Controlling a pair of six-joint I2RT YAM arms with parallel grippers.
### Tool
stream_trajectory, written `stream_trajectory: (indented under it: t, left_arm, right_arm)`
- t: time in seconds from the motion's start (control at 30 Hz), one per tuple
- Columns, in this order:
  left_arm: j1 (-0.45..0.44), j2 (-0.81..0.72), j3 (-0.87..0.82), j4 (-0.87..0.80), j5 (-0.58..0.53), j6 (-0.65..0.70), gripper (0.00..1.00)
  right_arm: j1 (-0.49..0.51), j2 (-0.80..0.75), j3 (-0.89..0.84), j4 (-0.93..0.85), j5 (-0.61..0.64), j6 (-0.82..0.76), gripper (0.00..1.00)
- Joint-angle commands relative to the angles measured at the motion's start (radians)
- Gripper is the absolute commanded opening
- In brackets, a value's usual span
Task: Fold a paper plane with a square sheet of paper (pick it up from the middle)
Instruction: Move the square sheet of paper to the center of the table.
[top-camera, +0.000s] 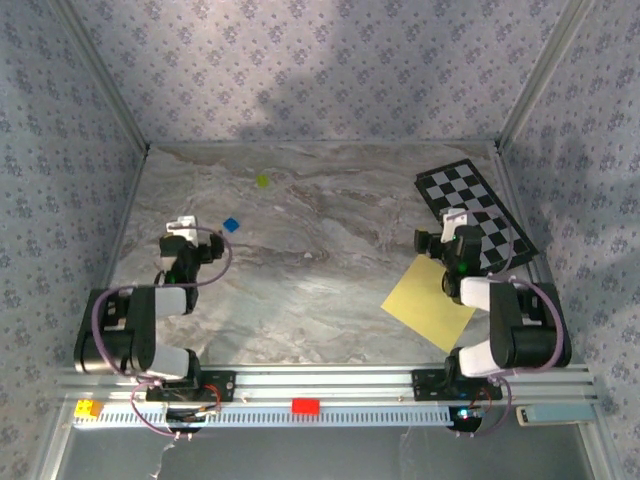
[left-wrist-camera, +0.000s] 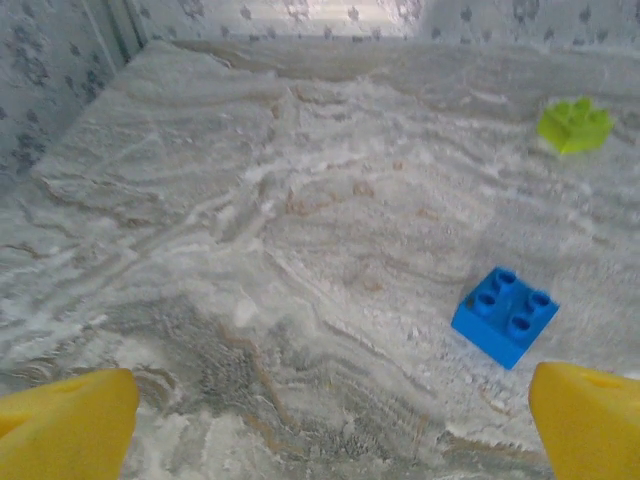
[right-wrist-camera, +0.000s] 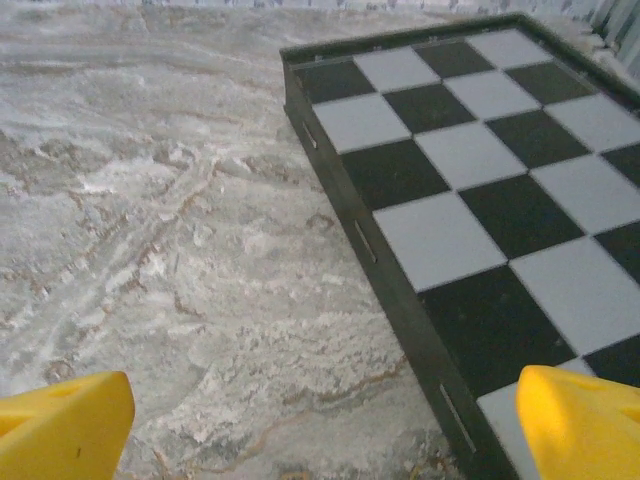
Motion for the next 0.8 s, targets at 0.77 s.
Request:
stream_trajectory:
  t: [0.77]
  left_arm:
    - [-0.054,-0.520,0.201,-0.949,0.399,-0.747,1.00]
  right_arm:
    - [0.092,-0.260,0.154,-1.130,-0.154,0.653,0.82]
